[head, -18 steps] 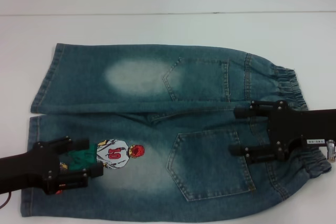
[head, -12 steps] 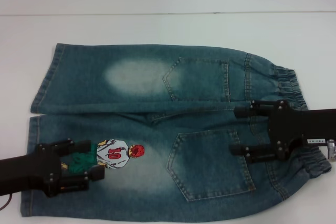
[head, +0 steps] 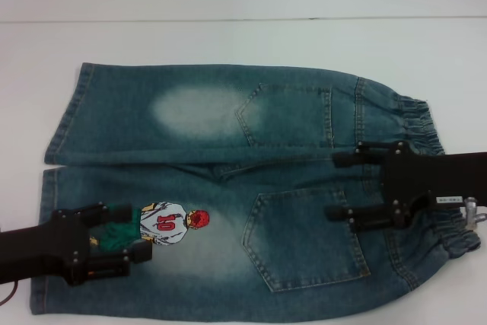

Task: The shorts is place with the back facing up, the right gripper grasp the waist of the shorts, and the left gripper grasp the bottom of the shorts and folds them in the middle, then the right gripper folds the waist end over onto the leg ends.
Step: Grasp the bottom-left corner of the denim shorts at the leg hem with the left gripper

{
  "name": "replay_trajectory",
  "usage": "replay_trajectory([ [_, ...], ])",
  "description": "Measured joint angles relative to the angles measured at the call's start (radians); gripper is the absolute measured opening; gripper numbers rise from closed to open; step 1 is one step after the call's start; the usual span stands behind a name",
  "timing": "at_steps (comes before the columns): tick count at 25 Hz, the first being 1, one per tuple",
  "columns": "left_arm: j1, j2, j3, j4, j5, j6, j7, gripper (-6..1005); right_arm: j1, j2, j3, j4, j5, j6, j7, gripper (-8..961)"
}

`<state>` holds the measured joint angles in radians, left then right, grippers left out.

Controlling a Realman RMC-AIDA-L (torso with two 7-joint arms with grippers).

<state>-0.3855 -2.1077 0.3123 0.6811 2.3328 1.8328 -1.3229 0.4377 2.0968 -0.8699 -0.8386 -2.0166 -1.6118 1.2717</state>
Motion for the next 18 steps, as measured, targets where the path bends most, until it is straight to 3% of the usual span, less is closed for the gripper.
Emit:
replay_trajectory([
  [9,0.000,0.000,-0.012,0.076,-0.009,-0.008,-0.081,872,0.023,0.001,-0.030,0.043,0.027,0.047,-0.021,877],
  [14,-0.003,0.005,-0.016,0.168,-0.008,0.001,-0.229,871,0.025,0.001,-0.046,0.073,0.102,0.054,-0.093,878],
  [18,-0.013,0.009,0.023,0.321,0.033,0.013,-0.439,871,0.026,0.001,-0.054,0.074,0.118,0.073,-0.103,878],
])
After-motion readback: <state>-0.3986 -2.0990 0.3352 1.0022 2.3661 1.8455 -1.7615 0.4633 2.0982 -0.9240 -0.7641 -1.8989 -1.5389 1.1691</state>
